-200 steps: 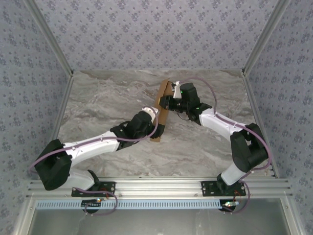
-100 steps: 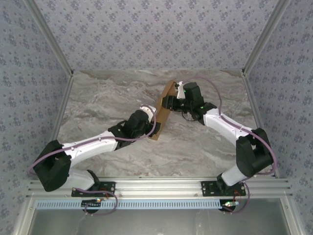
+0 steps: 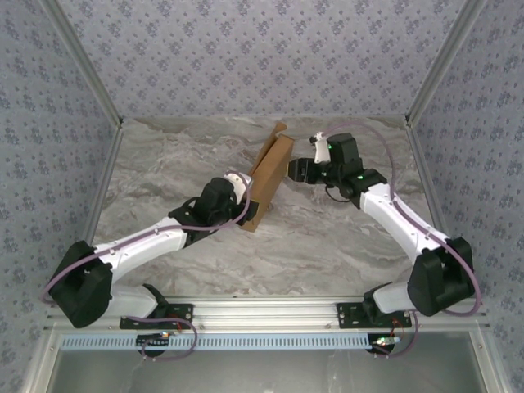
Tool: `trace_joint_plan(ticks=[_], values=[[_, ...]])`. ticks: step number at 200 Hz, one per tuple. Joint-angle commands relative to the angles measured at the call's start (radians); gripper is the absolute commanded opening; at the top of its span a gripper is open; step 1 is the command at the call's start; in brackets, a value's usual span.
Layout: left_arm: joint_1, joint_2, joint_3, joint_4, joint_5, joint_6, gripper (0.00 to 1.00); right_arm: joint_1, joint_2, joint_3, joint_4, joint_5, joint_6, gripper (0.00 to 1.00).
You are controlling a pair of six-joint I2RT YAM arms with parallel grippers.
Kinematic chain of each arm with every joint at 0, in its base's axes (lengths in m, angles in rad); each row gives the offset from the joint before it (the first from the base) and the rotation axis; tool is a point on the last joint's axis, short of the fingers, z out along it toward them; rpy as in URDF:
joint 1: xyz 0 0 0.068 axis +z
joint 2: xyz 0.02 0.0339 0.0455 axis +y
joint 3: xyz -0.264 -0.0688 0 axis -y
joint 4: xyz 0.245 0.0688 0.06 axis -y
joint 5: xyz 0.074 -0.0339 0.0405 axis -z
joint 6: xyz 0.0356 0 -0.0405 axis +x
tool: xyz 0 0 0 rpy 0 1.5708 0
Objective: Fold the paper box
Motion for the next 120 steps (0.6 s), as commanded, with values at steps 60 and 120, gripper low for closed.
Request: trace_joint_plan(ticks=[60, 120], values=[[0.181, -0.122, -0.024, -0.065, 0.373, 0.339, 0.29, -0.166, -0.077, 0.000, 0.034, -0.101, -0.355, 0.61], [0.342, -0.069, 0.043, -0.156, 0.770, 0.567, 0.29, -0.198, -0.008, 0.134, -0.134, -0.127, -0.513, 0.59]])
